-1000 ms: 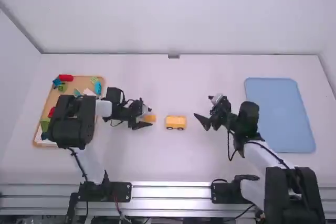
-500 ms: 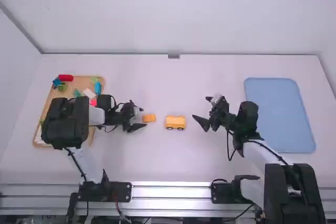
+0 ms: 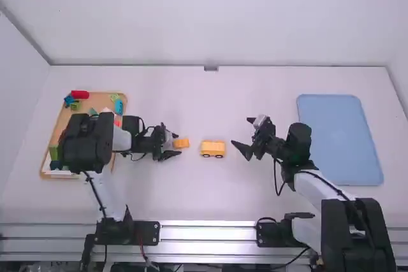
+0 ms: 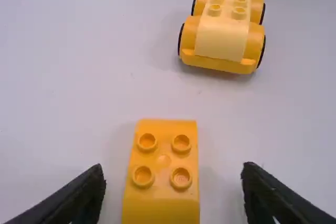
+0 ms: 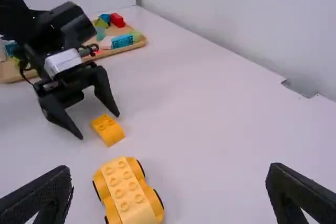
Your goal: Assemble lego blocks to make yellow taxi
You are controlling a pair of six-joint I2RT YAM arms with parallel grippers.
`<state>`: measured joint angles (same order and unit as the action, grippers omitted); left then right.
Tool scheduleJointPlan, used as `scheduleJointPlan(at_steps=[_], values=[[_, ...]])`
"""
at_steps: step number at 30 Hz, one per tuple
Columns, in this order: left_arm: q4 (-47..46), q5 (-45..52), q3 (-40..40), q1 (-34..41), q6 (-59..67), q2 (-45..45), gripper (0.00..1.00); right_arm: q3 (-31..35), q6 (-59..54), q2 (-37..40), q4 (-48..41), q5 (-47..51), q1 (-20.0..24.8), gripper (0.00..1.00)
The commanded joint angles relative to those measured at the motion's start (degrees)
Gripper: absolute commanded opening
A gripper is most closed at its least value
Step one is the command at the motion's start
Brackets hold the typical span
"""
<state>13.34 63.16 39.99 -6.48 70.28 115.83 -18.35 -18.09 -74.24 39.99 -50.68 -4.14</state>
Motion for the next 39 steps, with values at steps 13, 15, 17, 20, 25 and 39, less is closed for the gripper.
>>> scheduleJointPlan(at_steps=[13,15,17,20,25,39], values=[[4.8,2.4,-0.7,-0.4,0.2,3.0,0.36,0.3,0.2,-0.3,0.3,-0.7,-0.3,0.98],[5.4,2.3,-0.7,0.1,0.1,3.0,0.32,0.3,0.0,-0.3,0.3,-0.5,-0.3,0.99],[5.7,3.0,-0.7,0.0,-0.1,2.6,0.32,0.3,-0.2,-0.3,0.3,0.2,-0.3,0.98],[5.2,4.7,-1.2,-0.4,-1.1,-0.1,0.27,0.3,0.5,-0.3,-0.9,2.4,-0.4,0.98],[5.2,4.8,-3.0,0.8,-4.4,-6.5,0.19,0.4,-4.9,-1.4,-5.2,2.3,-1.4,0.99],[2.9,4.9,-4.1,8.2,-10.7,-16.4,0.15,0.1,-17.6,-28.1,15.1,4.5,-11.3,0.98]])
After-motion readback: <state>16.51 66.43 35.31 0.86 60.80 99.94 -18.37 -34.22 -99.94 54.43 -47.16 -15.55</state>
